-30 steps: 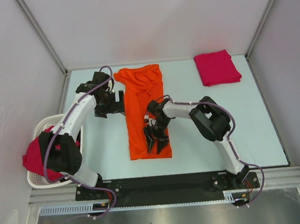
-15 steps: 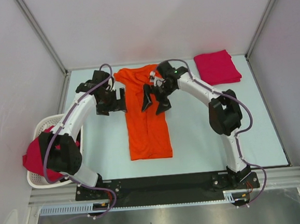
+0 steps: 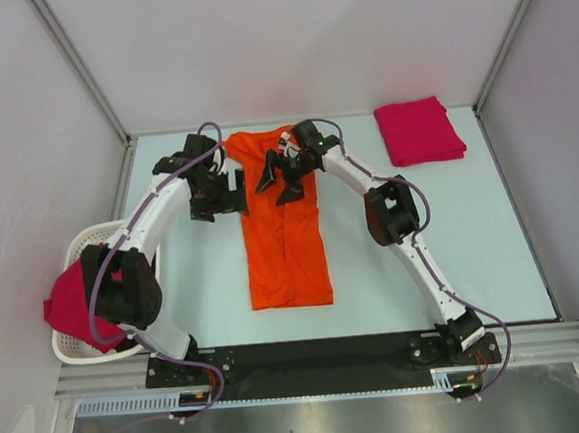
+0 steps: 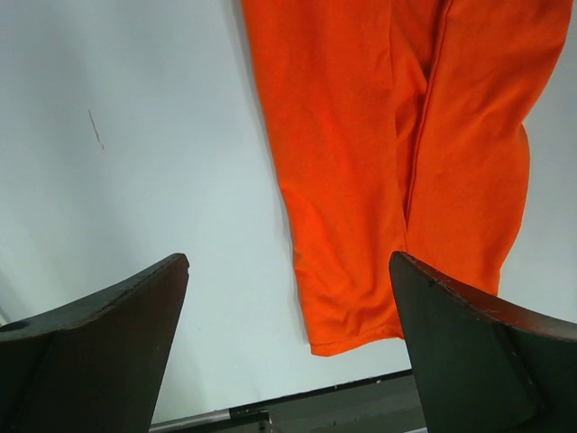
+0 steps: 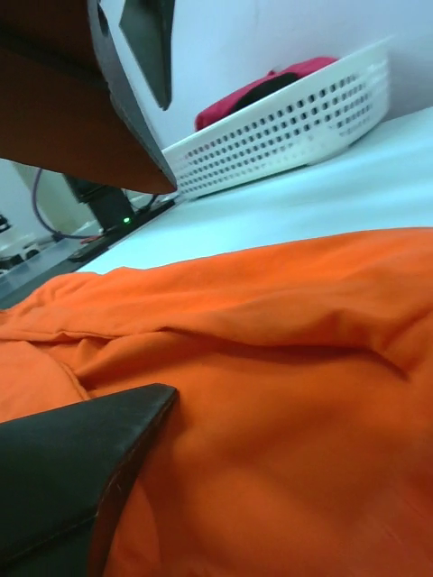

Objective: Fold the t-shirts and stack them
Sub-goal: Rotate the tshirt 90 degrees

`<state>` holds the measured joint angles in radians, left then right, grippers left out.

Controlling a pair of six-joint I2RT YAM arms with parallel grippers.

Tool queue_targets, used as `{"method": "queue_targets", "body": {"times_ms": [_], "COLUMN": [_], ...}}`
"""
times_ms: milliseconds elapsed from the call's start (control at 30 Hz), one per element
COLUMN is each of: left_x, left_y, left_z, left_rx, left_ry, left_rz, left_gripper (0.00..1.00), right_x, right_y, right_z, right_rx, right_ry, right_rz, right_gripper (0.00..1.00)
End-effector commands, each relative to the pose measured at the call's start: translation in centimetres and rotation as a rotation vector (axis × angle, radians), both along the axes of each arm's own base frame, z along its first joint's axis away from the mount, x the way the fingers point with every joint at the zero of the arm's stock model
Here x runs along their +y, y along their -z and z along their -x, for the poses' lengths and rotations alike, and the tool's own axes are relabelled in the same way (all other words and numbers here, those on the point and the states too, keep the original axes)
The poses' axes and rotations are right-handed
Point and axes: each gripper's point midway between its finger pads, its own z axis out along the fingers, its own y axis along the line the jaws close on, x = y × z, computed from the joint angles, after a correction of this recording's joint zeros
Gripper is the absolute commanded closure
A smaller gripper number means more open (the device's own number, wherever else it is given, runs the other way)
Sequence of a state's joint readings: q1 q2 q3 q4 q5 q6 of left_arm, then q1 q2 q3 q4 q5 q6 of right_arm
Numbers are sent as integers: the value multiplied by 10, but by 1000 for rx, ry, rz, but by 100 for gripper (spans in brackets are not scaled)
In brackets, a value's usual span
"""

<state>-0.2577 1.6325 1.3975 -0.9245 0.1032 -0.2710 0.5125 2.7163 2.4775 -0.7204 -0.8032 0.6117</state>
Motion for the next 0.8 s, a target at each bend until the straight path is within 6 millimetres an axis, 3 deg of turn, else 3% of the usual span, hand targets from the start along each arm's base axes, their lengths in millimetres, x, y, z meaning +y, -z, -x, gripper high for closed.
{"method": "queue_targets", "body": {"times_ms": [0,133,233,500,733,767], "left_x": [-5,-6,-7,-8,-8,-8], "left_y": [-21,-22,-20,-24,-19,-17], "left_z": [-18,-23,-25,-28,-24,-23], "left_rx": [-64,-66,-59,-65,-47,-42], "left_ry": [1,4,2,0,0,1], "left_rz": [8,10,10,12,11,12], "left_gripper": [0,0,0,0,0,0], "right_x": [-4,-14,-14,9,26,27], "right_y": [-34,-32,-22,1,-3,-2], "right_z": [-43,-68,-71,-55,-47,-46], "right_rx": [-37,-52,-30,12,11,12], "right_ry": [119,181,197,167,144,147], "right_rz": [-111,-141,-140,-139,-165,-163], "right_gripper": [12,23,28,34,41,47]}}
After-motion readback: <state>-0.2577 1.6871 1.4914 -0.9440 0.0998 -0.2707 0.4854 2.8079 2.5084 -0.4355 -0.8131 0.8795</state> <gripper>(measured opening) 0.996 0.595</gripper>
